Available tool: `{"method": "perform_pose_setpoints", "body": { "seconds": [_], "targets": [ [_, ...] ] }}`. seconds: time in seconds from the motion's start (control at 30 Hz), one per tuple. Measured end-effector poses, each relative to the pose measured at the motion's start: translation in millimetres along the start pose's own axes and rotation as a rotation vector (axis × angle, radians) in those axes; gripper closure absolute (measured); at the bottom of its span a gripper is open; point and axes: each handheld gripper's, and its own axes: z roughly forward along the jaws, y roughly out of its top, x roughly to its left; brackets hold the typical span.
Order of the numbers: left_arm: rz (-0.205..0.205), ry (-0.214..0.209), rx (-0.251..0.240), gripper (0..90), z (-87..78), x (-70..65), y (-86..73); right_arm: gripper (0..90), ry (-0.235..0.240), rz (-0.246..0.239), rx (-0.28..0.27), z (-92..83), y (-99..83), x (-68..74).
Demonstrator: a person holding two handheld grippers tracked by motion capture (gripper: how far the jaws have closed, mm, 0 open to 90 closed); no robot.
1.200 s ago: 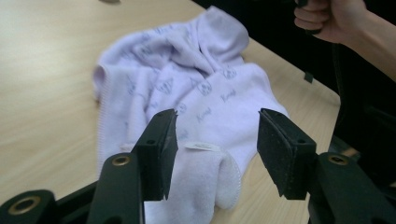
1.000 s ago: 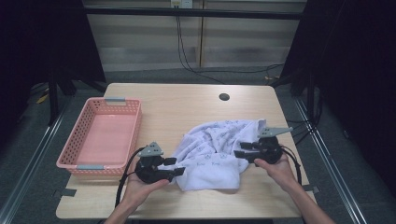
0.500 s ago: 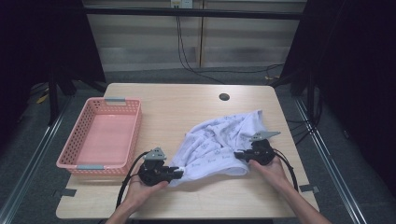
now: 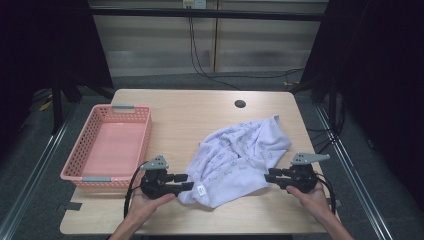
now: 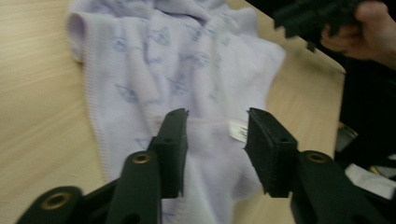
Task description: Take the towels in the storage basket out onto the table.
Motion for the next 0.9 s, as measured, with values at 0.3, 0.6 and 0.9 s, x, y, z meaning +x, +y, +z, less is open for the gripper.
{"method": "perform_pose_setpoints", "body": {
  "seconds": [0.3, 0.6, 0.9],
  "targets": [
    [-0.047, 0.020, 0.066, 42.3, 21.9, 13.6, -7.5, 50.0, 0.046, -0.011, 0.064, 25.0, -5.6, -9.1],
    [0.023, -0.023, 0.083, 82.2, 25.6, -0.5, -7.0, 77.9, 0.049, -0.013, 0.076, 25.0, -4.2, -6.6],
    [-0.006, 0.001, -0.089, 83.0, -3.9, 7.2, 15.4, 80.2, 0.092, 0.059, -0.055, 9.0, 10.9, -14.9]
  ]
}}
